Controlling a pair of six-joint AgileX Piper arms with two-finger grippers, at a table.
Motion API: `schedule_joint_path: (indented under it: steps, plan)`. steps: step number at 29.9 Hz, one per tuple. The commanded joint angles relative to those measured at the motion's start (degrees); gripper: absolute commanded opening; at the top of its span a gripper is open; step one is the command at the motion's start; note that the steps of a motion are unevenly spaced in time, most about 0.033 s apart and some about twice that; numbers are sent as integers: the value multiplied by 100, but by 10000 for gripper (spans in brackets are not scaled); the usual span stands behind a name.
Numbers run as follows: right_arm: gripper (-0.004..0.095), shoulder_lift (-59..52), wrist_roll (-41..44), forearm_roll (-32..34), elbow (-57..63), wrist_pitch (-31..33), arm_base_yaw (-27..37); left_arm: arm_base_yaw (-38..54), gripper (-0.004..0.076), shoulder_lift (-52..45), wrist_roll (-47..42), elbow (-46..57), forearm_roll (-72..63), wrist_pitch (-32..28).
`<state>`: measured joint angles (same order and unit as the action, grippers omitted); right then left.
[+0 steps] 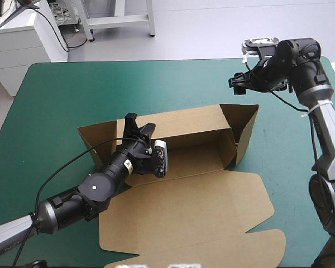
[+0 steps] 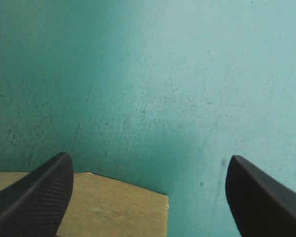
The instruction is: Fold the box
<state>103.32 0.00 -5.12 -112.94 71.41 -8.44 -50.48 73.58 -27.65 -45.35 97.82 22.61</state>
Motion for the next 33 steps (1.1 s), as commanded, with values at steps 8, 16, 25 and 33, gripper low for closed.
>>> schedule_joint_path:
  steps: [8, 16, 25, 33]
  plan:
    - [751, -321, -141, -336, 651, 23, 224, -9, -8, -146, -70, -95, -18, 243]
    - [751, -717, -284, -533, 1177, 23, 224, -9, -8, -146, -70, -95, -18, 243]
    - [742, -1192, -781, -1144, 2112, -38, 224, -9, -8, -146, -143, -95, -18, 243]
    - [740, -1844, -1326, -1166, 3146, -1060, 224, -9, -8, -146, -362, -95, -18, 243]
